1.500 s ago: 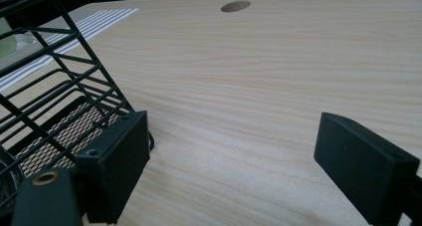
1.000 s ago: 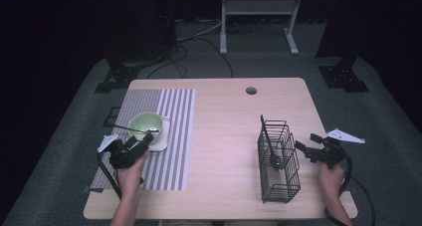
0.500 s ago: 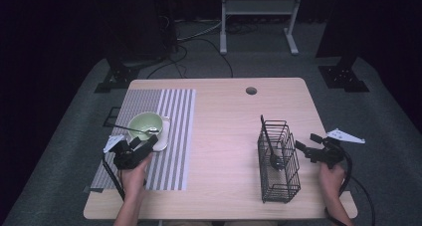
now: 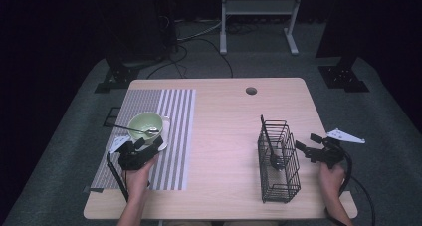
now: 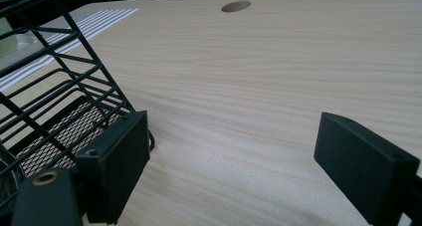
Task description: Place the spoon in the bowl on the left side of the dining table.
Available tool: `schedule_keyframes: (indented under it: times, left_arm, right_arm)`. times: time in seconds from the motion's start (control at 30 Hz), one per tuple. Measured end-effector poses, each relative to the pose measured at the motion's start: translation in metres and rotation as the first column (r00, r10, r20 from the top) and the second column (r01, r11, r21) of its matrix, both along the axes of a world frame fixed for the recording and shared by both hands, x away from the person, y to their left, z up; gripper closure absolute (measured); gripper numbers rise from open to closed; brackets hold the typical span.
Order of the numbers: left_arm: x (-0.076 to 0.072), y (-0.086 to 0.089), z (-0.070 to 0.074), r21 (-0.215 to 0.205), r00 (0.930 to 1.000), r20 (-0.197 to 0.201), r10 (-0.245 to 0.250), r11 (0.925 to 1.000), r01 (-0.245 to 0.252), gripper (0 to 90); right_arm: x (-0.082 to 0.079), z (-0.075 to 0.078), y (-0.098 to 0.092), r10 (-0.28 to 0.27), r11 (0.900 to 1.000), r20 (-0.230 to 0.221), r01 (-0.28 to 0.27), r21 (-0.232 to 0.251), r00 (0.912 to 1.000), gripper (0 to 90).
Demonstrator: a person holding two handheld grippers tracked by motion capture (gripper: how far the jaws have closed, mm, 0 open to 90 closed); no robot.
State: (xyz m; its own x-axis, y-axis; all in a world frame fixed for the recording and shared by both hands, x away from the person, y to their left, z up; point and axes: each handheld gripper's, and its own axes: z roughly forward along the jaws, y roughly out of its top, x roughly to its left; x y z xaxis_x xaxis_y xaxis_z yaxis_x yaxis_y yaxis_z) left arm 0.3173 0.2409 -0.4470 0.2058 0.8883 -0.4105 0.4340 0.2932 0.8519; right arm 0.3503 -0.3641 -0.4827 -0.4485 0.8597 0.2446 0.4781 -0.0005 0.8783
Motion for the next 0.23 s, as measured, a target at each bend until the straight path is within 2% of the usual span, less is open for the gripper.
schedule_keyframes:
  times: [0.23]
  left_arm:
    - [-0.0009, -0.0069, -0.0003, 0.020, 0.9998, 0.009, -0.020, 0.9996, 0.020, 15.9]
  right_arm:
    - [0.0001, -0.0001, -0.0002, 0.001, 1.000, 0.000, -0.001, 0.002, 1.0000, 13.1]
